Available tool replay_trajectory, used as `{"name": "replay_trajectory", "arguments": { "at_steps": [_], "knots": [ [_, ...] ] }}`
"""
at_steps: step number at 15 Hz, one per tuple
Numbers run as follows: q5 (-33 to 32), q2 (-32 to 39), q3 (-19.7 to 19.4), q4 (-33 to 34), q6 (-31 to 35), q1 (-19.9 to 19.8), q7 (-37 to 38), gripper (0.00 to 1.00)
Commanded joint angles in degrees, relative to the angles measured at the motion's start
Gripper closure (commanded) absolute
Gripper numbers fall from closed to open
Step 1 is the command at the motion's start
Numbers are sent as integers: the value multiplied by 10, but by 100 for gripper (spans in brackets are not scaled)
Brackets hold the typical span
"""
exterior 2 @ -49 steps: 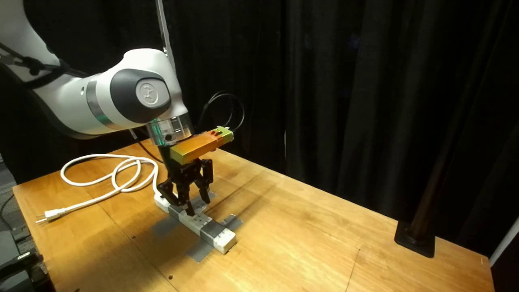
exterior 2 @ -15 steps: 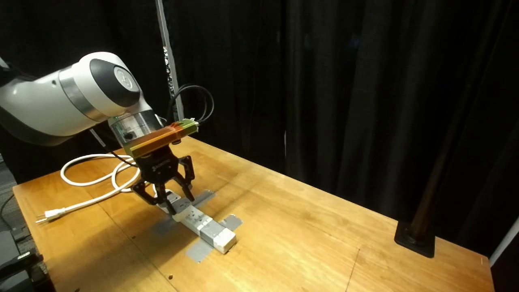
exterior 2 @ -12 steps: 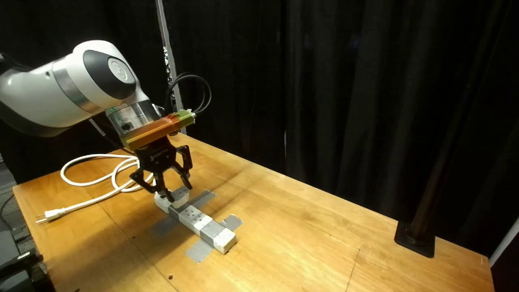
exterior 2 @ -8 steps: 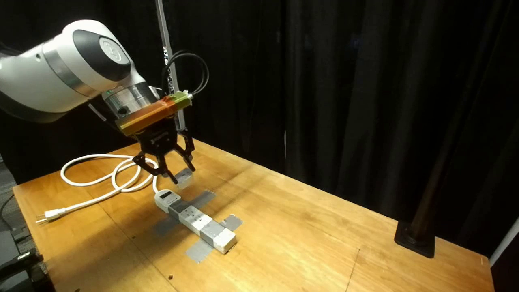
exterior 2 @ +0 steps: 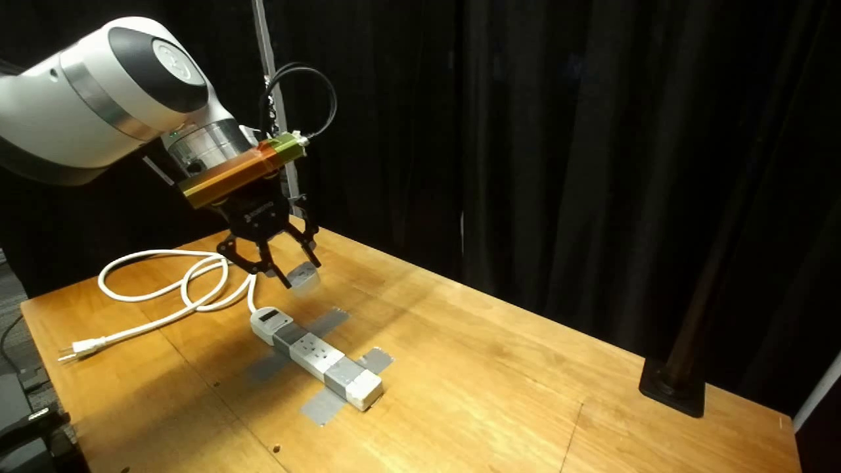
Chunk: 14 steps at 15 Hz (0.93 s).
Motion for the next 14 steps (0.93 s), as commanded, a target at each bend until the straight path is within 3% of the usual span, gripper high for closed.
{"name": "replay_trajectory", "arguments": {
  "at_steps": [1,4,5,14],
  "knots": [
    [2,0,0,0,-1,0,-1,52],
    [2,0,0,0,-1,0,-1,52],
    [2,0,0,0,-1,0,-1,77],
    [-85,-8,16,-1,-131,23,-5,77]
  ]
}}
